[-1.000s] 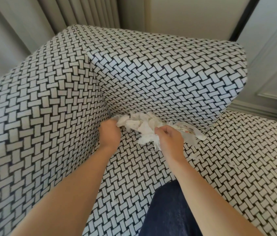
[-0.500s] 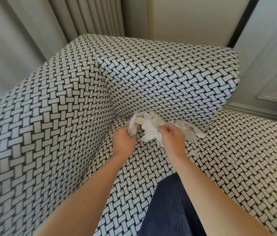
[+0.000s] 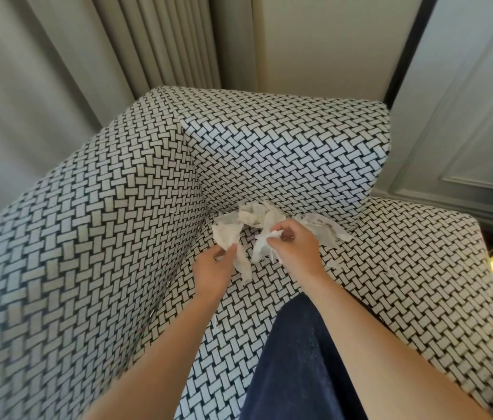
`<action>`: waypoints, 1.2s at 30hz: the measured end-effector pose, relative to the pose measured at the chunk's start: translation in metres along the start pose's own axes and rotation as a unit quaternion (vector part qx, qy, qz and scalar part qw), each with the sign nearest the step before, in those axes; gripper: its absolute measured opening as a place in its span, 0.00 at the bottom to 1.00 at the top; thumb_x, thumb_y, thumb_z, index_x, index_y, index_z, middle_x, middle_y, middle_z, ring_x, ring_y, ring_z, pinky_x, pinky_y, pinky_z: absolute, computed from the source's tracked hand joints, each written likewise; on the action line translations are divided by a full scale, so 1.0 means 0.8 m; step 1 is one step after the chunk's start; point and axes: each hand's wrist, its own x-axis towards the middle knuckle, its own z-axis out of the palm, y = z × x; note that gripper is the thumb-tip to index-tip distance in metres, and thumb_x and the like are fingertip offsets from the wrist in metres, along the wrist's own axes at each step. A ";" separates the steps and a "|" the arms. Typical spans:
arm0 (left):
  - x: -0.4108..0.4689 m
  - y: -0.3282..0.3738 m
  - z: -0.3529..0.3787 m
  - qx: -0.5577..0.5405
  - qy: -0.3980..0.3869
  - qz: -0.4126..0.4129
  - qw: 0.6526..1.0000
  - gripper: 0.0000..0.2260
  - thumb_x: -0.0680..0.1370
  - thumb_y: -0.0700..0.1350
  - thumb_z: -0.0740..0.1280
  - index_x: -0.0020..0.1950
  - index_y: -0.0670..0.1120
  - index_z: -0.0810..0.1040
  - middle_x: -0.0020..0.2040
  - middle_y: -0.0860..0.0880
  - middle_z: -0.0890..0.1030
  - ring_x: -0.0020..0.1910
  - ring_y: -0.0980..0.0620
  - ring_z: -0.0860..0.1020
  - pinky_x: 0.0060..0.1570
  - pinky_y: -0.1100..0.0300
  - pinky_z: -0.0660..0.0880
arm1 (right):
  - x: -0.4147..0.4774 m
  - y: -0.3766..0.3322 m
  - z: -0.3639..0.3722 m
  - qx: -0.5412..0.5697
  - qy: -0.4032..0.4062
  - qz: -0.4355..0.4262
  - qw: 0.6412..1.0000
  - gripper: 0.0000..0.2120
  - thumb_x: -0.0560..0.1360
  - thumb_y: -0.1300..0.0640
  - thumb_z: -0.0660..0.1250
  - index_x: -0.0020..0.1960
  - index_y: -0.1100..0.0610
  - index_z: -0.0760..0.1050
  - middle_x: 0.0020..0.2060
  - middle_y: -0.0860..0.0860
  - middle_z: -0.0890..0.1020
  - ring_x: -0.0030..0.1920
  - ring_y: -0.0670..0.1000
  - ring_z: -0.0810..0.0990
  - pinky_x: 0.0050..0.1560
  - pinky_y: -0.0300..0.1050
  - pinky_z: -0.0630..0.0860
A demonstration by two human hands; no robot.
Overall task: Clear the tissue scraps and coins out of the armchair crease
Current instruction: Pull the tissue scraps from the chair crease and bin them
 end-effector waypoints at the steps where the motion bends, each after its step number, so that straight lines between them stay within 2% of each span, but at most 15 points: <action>1: -0.005 0.002 -0.002 0.000 -0.008 -0.003 1.000 0.11 0.79 0.49 0.63 0.53 0.44 0.81 0.45 0.52 0.80 0.35 0.58 0.74 0.35 0.68 0.68 | -0.004 -0.003 -0.003 0.008 0.005 0.000 1.000 0.08 0.73 0.65 0.67 0.51 0.57 0.76 0.41 0.44 0.77 0.41 0.40 0.76 0.34 0.26 0.70; 3: -0.011 0.004 -0.007 0.012 -0.025 -0.003 1.000 0.10 0.80 0.48 0.63 0.52 0.45 0.80 0.41 0.52 0.79 0.25 0.60 0.68 0.25 0.71 0.65 | -0.011 -0.007 -0.007 0.030 0.012 0.004 0.999 0.08 0.73 0.63 0.68 0.52 0.57 0.78 0.45 0.46 0.80 0.45 0.42 0.77 0.38 0.29 0.70; 4: -0.013 0.005 -0.010 0.022 -0.034 -0.002 0.999 0.09 0.80 0.47 0.63 0.52 0.45 0.80 0.40 0.53 0.79 0.24 0.61 0.68 0.23 0.72 0.64 | -0.014 -0.008 -0.008 0.040 0.016 0.007 0.999 0.08 0.73 0.62 0.68 0.52 0.56 0.78 0.47 0.47 0.80 0.47 0.42 0.77 0.40 0.30 0.69; 9: -0.030 0.029 -0.022 0.072 -0.088 0.040 0.993 0.06 0.77 0.43 0.67 0.51 0.43 0.80 0.39 0.53 0.79 0.36 0.58 0.75 0.35 0.68 0.70 | -0.043 -0.018 -0.020 0.058 0.017 -0.030 0.998 0.08 0.74 0.63 0.66 0.49 0.51 0.78 0.45 0.44 0.81 0.48 0.40 0.78 0.45 0.32 0.72; 13: -0.038 0.056 -0.019 0.111 -0.101 0.088 0.985 0.04 0.75 0.42 0.68 0.48 0.44 0.81 0.40 0.51 0.80 0.38 0.56 0.77 0.35 0.69 0.70 | -0.061 -0.021 -0.034 0.070 0.028 -0.067 0.995 0.08 0.75 0.64 0.65 0.48 0.54 0.78 0.43 0.46 0.82 0.44 0.40 0.80 0.46 0.31 0.75; 15: -0.041 0.070 -0.015 0.145 -0.105 0.106 0.978 0.02 0.75 0.41 0.68 0.43 0.44 0.79 0.37 0.51 0.78 0.35 0.56 0.75 0.32 0.70 0.69 | -0.070 -0.021 -0.049 0.075 0.038 -0.077 0.994 0.07 0.74 0.65 0.65 0.49 0.57 0.80 0.42 0.49 0.83 0.43 0.42 0.81 0.45 0.30 0.75; 17: -0.042 0.084 -0.007 0.182 -0.108 0.122 0.970 0.09 0.75 0.42 0.69 0.36 0.45 0.73 0.32 0.52 0.73 0.29 0.57 0.69 0.29 0.69 0.64 | -0.077 -0.021 -0.071 0.088 0.052 -0.075 0.992 0.08 0.74 0.65 0.65 0.50 0.58 0.80 0.43 0.51 0.84 0.44 0.45 0.82 0.46 0.32 0.76; 20: -0.045 0.108 0.009 0.175 -0.132 0.132 0.967 0.15 0.74 0.52 0.70 0.36 0.43 0.71 0.29 0.51 0.69 0.26 0.55 0.64 0.28 0.67 0.63 | -0.089 -0.014 -0.111 0.100 0.084 -0.048 0.990 0.08 0.75 0.64 0.65 0.45 0.53 0.80 0.39 0.46 0.84 0.42 0.42 0.82 0.45 0.31 0.76; 23: -0.051 0.136 0.032 0.166 -0.144 0.145 0.965 0.18 0.77 0.54 0.66 0.33 0.45 0.67 0.27 0.52 0.66 0.24 0.55 0.62 0.28 0.64 0.63 | -0.098 0.000 -0.155 0.094 0.105 0.002 0.990 0.10 0.74 0.62 0.65 0.38 0.50 0.77 0.37 0.46 0.83 0.45 0.49 0.82 0.52 0.42 0.77; 26: -0.065 0.165 0.066 0.154 -0.190 0.144 0.959 0.14 0.78 0.51 0.65 0.37 0.43 0.72 0.31 0.46 0.72 0.27 0.52 0.68 0.32 0.62 0.69 | -0.104 0.021 -0.204 0.128 0.120 0.075 0.982 0.07 0.75 0.63 0.64 0.42 0.55 0.79 0.45 0.51 0.84 0.49 0.53 0.81 0.58 0.49 0.77; 28: -0.075 0.180 0.091 0.148 -0.214 0.147 0.954 0.11 0.77 0.49 0.66 0.43 0.41 0.77 0.39 0.41 0.79 0.35 0.47 0.77 0.42 0.56 0.76 | -0.111 0.033 -0.233 0.180 0.131 0.116 0.968 0.06 0.76 0.62 0.64 0.49 0.57 0.79 0.48 0.53 0.83 0.52 0.54 0.80 0.58 0.49 0.77; 29: -0.084 0.189 0.108 0.142 -0.226 0.145 0.953 0.10 0.76 0.49 0.67 0.45 0.42 0.78 0.42 0.41 0.81 0.38 0.47 0.78 0.43 0.55 0.76 | -0.115 0.040 -0.252 0.201 0.144 0.132 0.960 0.07 0.77 0.61 0.64 0.52 0.57 0.79 0.50 0.53 0.82 0.53 0.53 0.80 0.56 0.48 0.77; 32: -0.109 0.208 0.153 0.102 -0.263 0.127 0.951 0.08 0.76 0.46 0.68 0.48 0.41 0.78 0.42 0.44 0.81 0.36 0.52 0.77 0.33 0.65 0.71 | -0.122 0.062 -0.298 0.251 0.185 0.169 0.935 0.11 0.77 0.64 0.62 0.58 0.59 0.77 0.51 0.52 0.80 0.51 0.49 0.79 0.53 0.43 0.75; 34: -0.123 0.214 0.173 0.062 -0.281 0.103 0.952 0.08 0.77 0.43 0.68 0.51 0.40 0.78 0.45 0.47 0.81 0.39 0.54 0.78 0.29 0.69 0.70 | -0.124 0.072 -0.319 0.278 0.193 0.185 0.923 0.12 0.76 0.67 0.61 0.57 0.60 0.77 0.53 0.54 0.80 0.52 0.49 0.78 0.58 0.46 0.74; 36: -0.141 0.219 0.202 0.041 -0.312 0.086 0.945 0.09 0.77 0.43 0.67 0.54 0.39 0.78 0.48 0.47 0.80 0.40 0.54 0.79 0.29 0.68 0.71 | -0.129 0.082 -0.345 0.294 0.217 0.204 0.908 0.11 0.76 0.67 0.60 0.53 0.59 0.77 0.53 0.55 0.79 0.53 0.51 0.77 0.58 0.48 0.74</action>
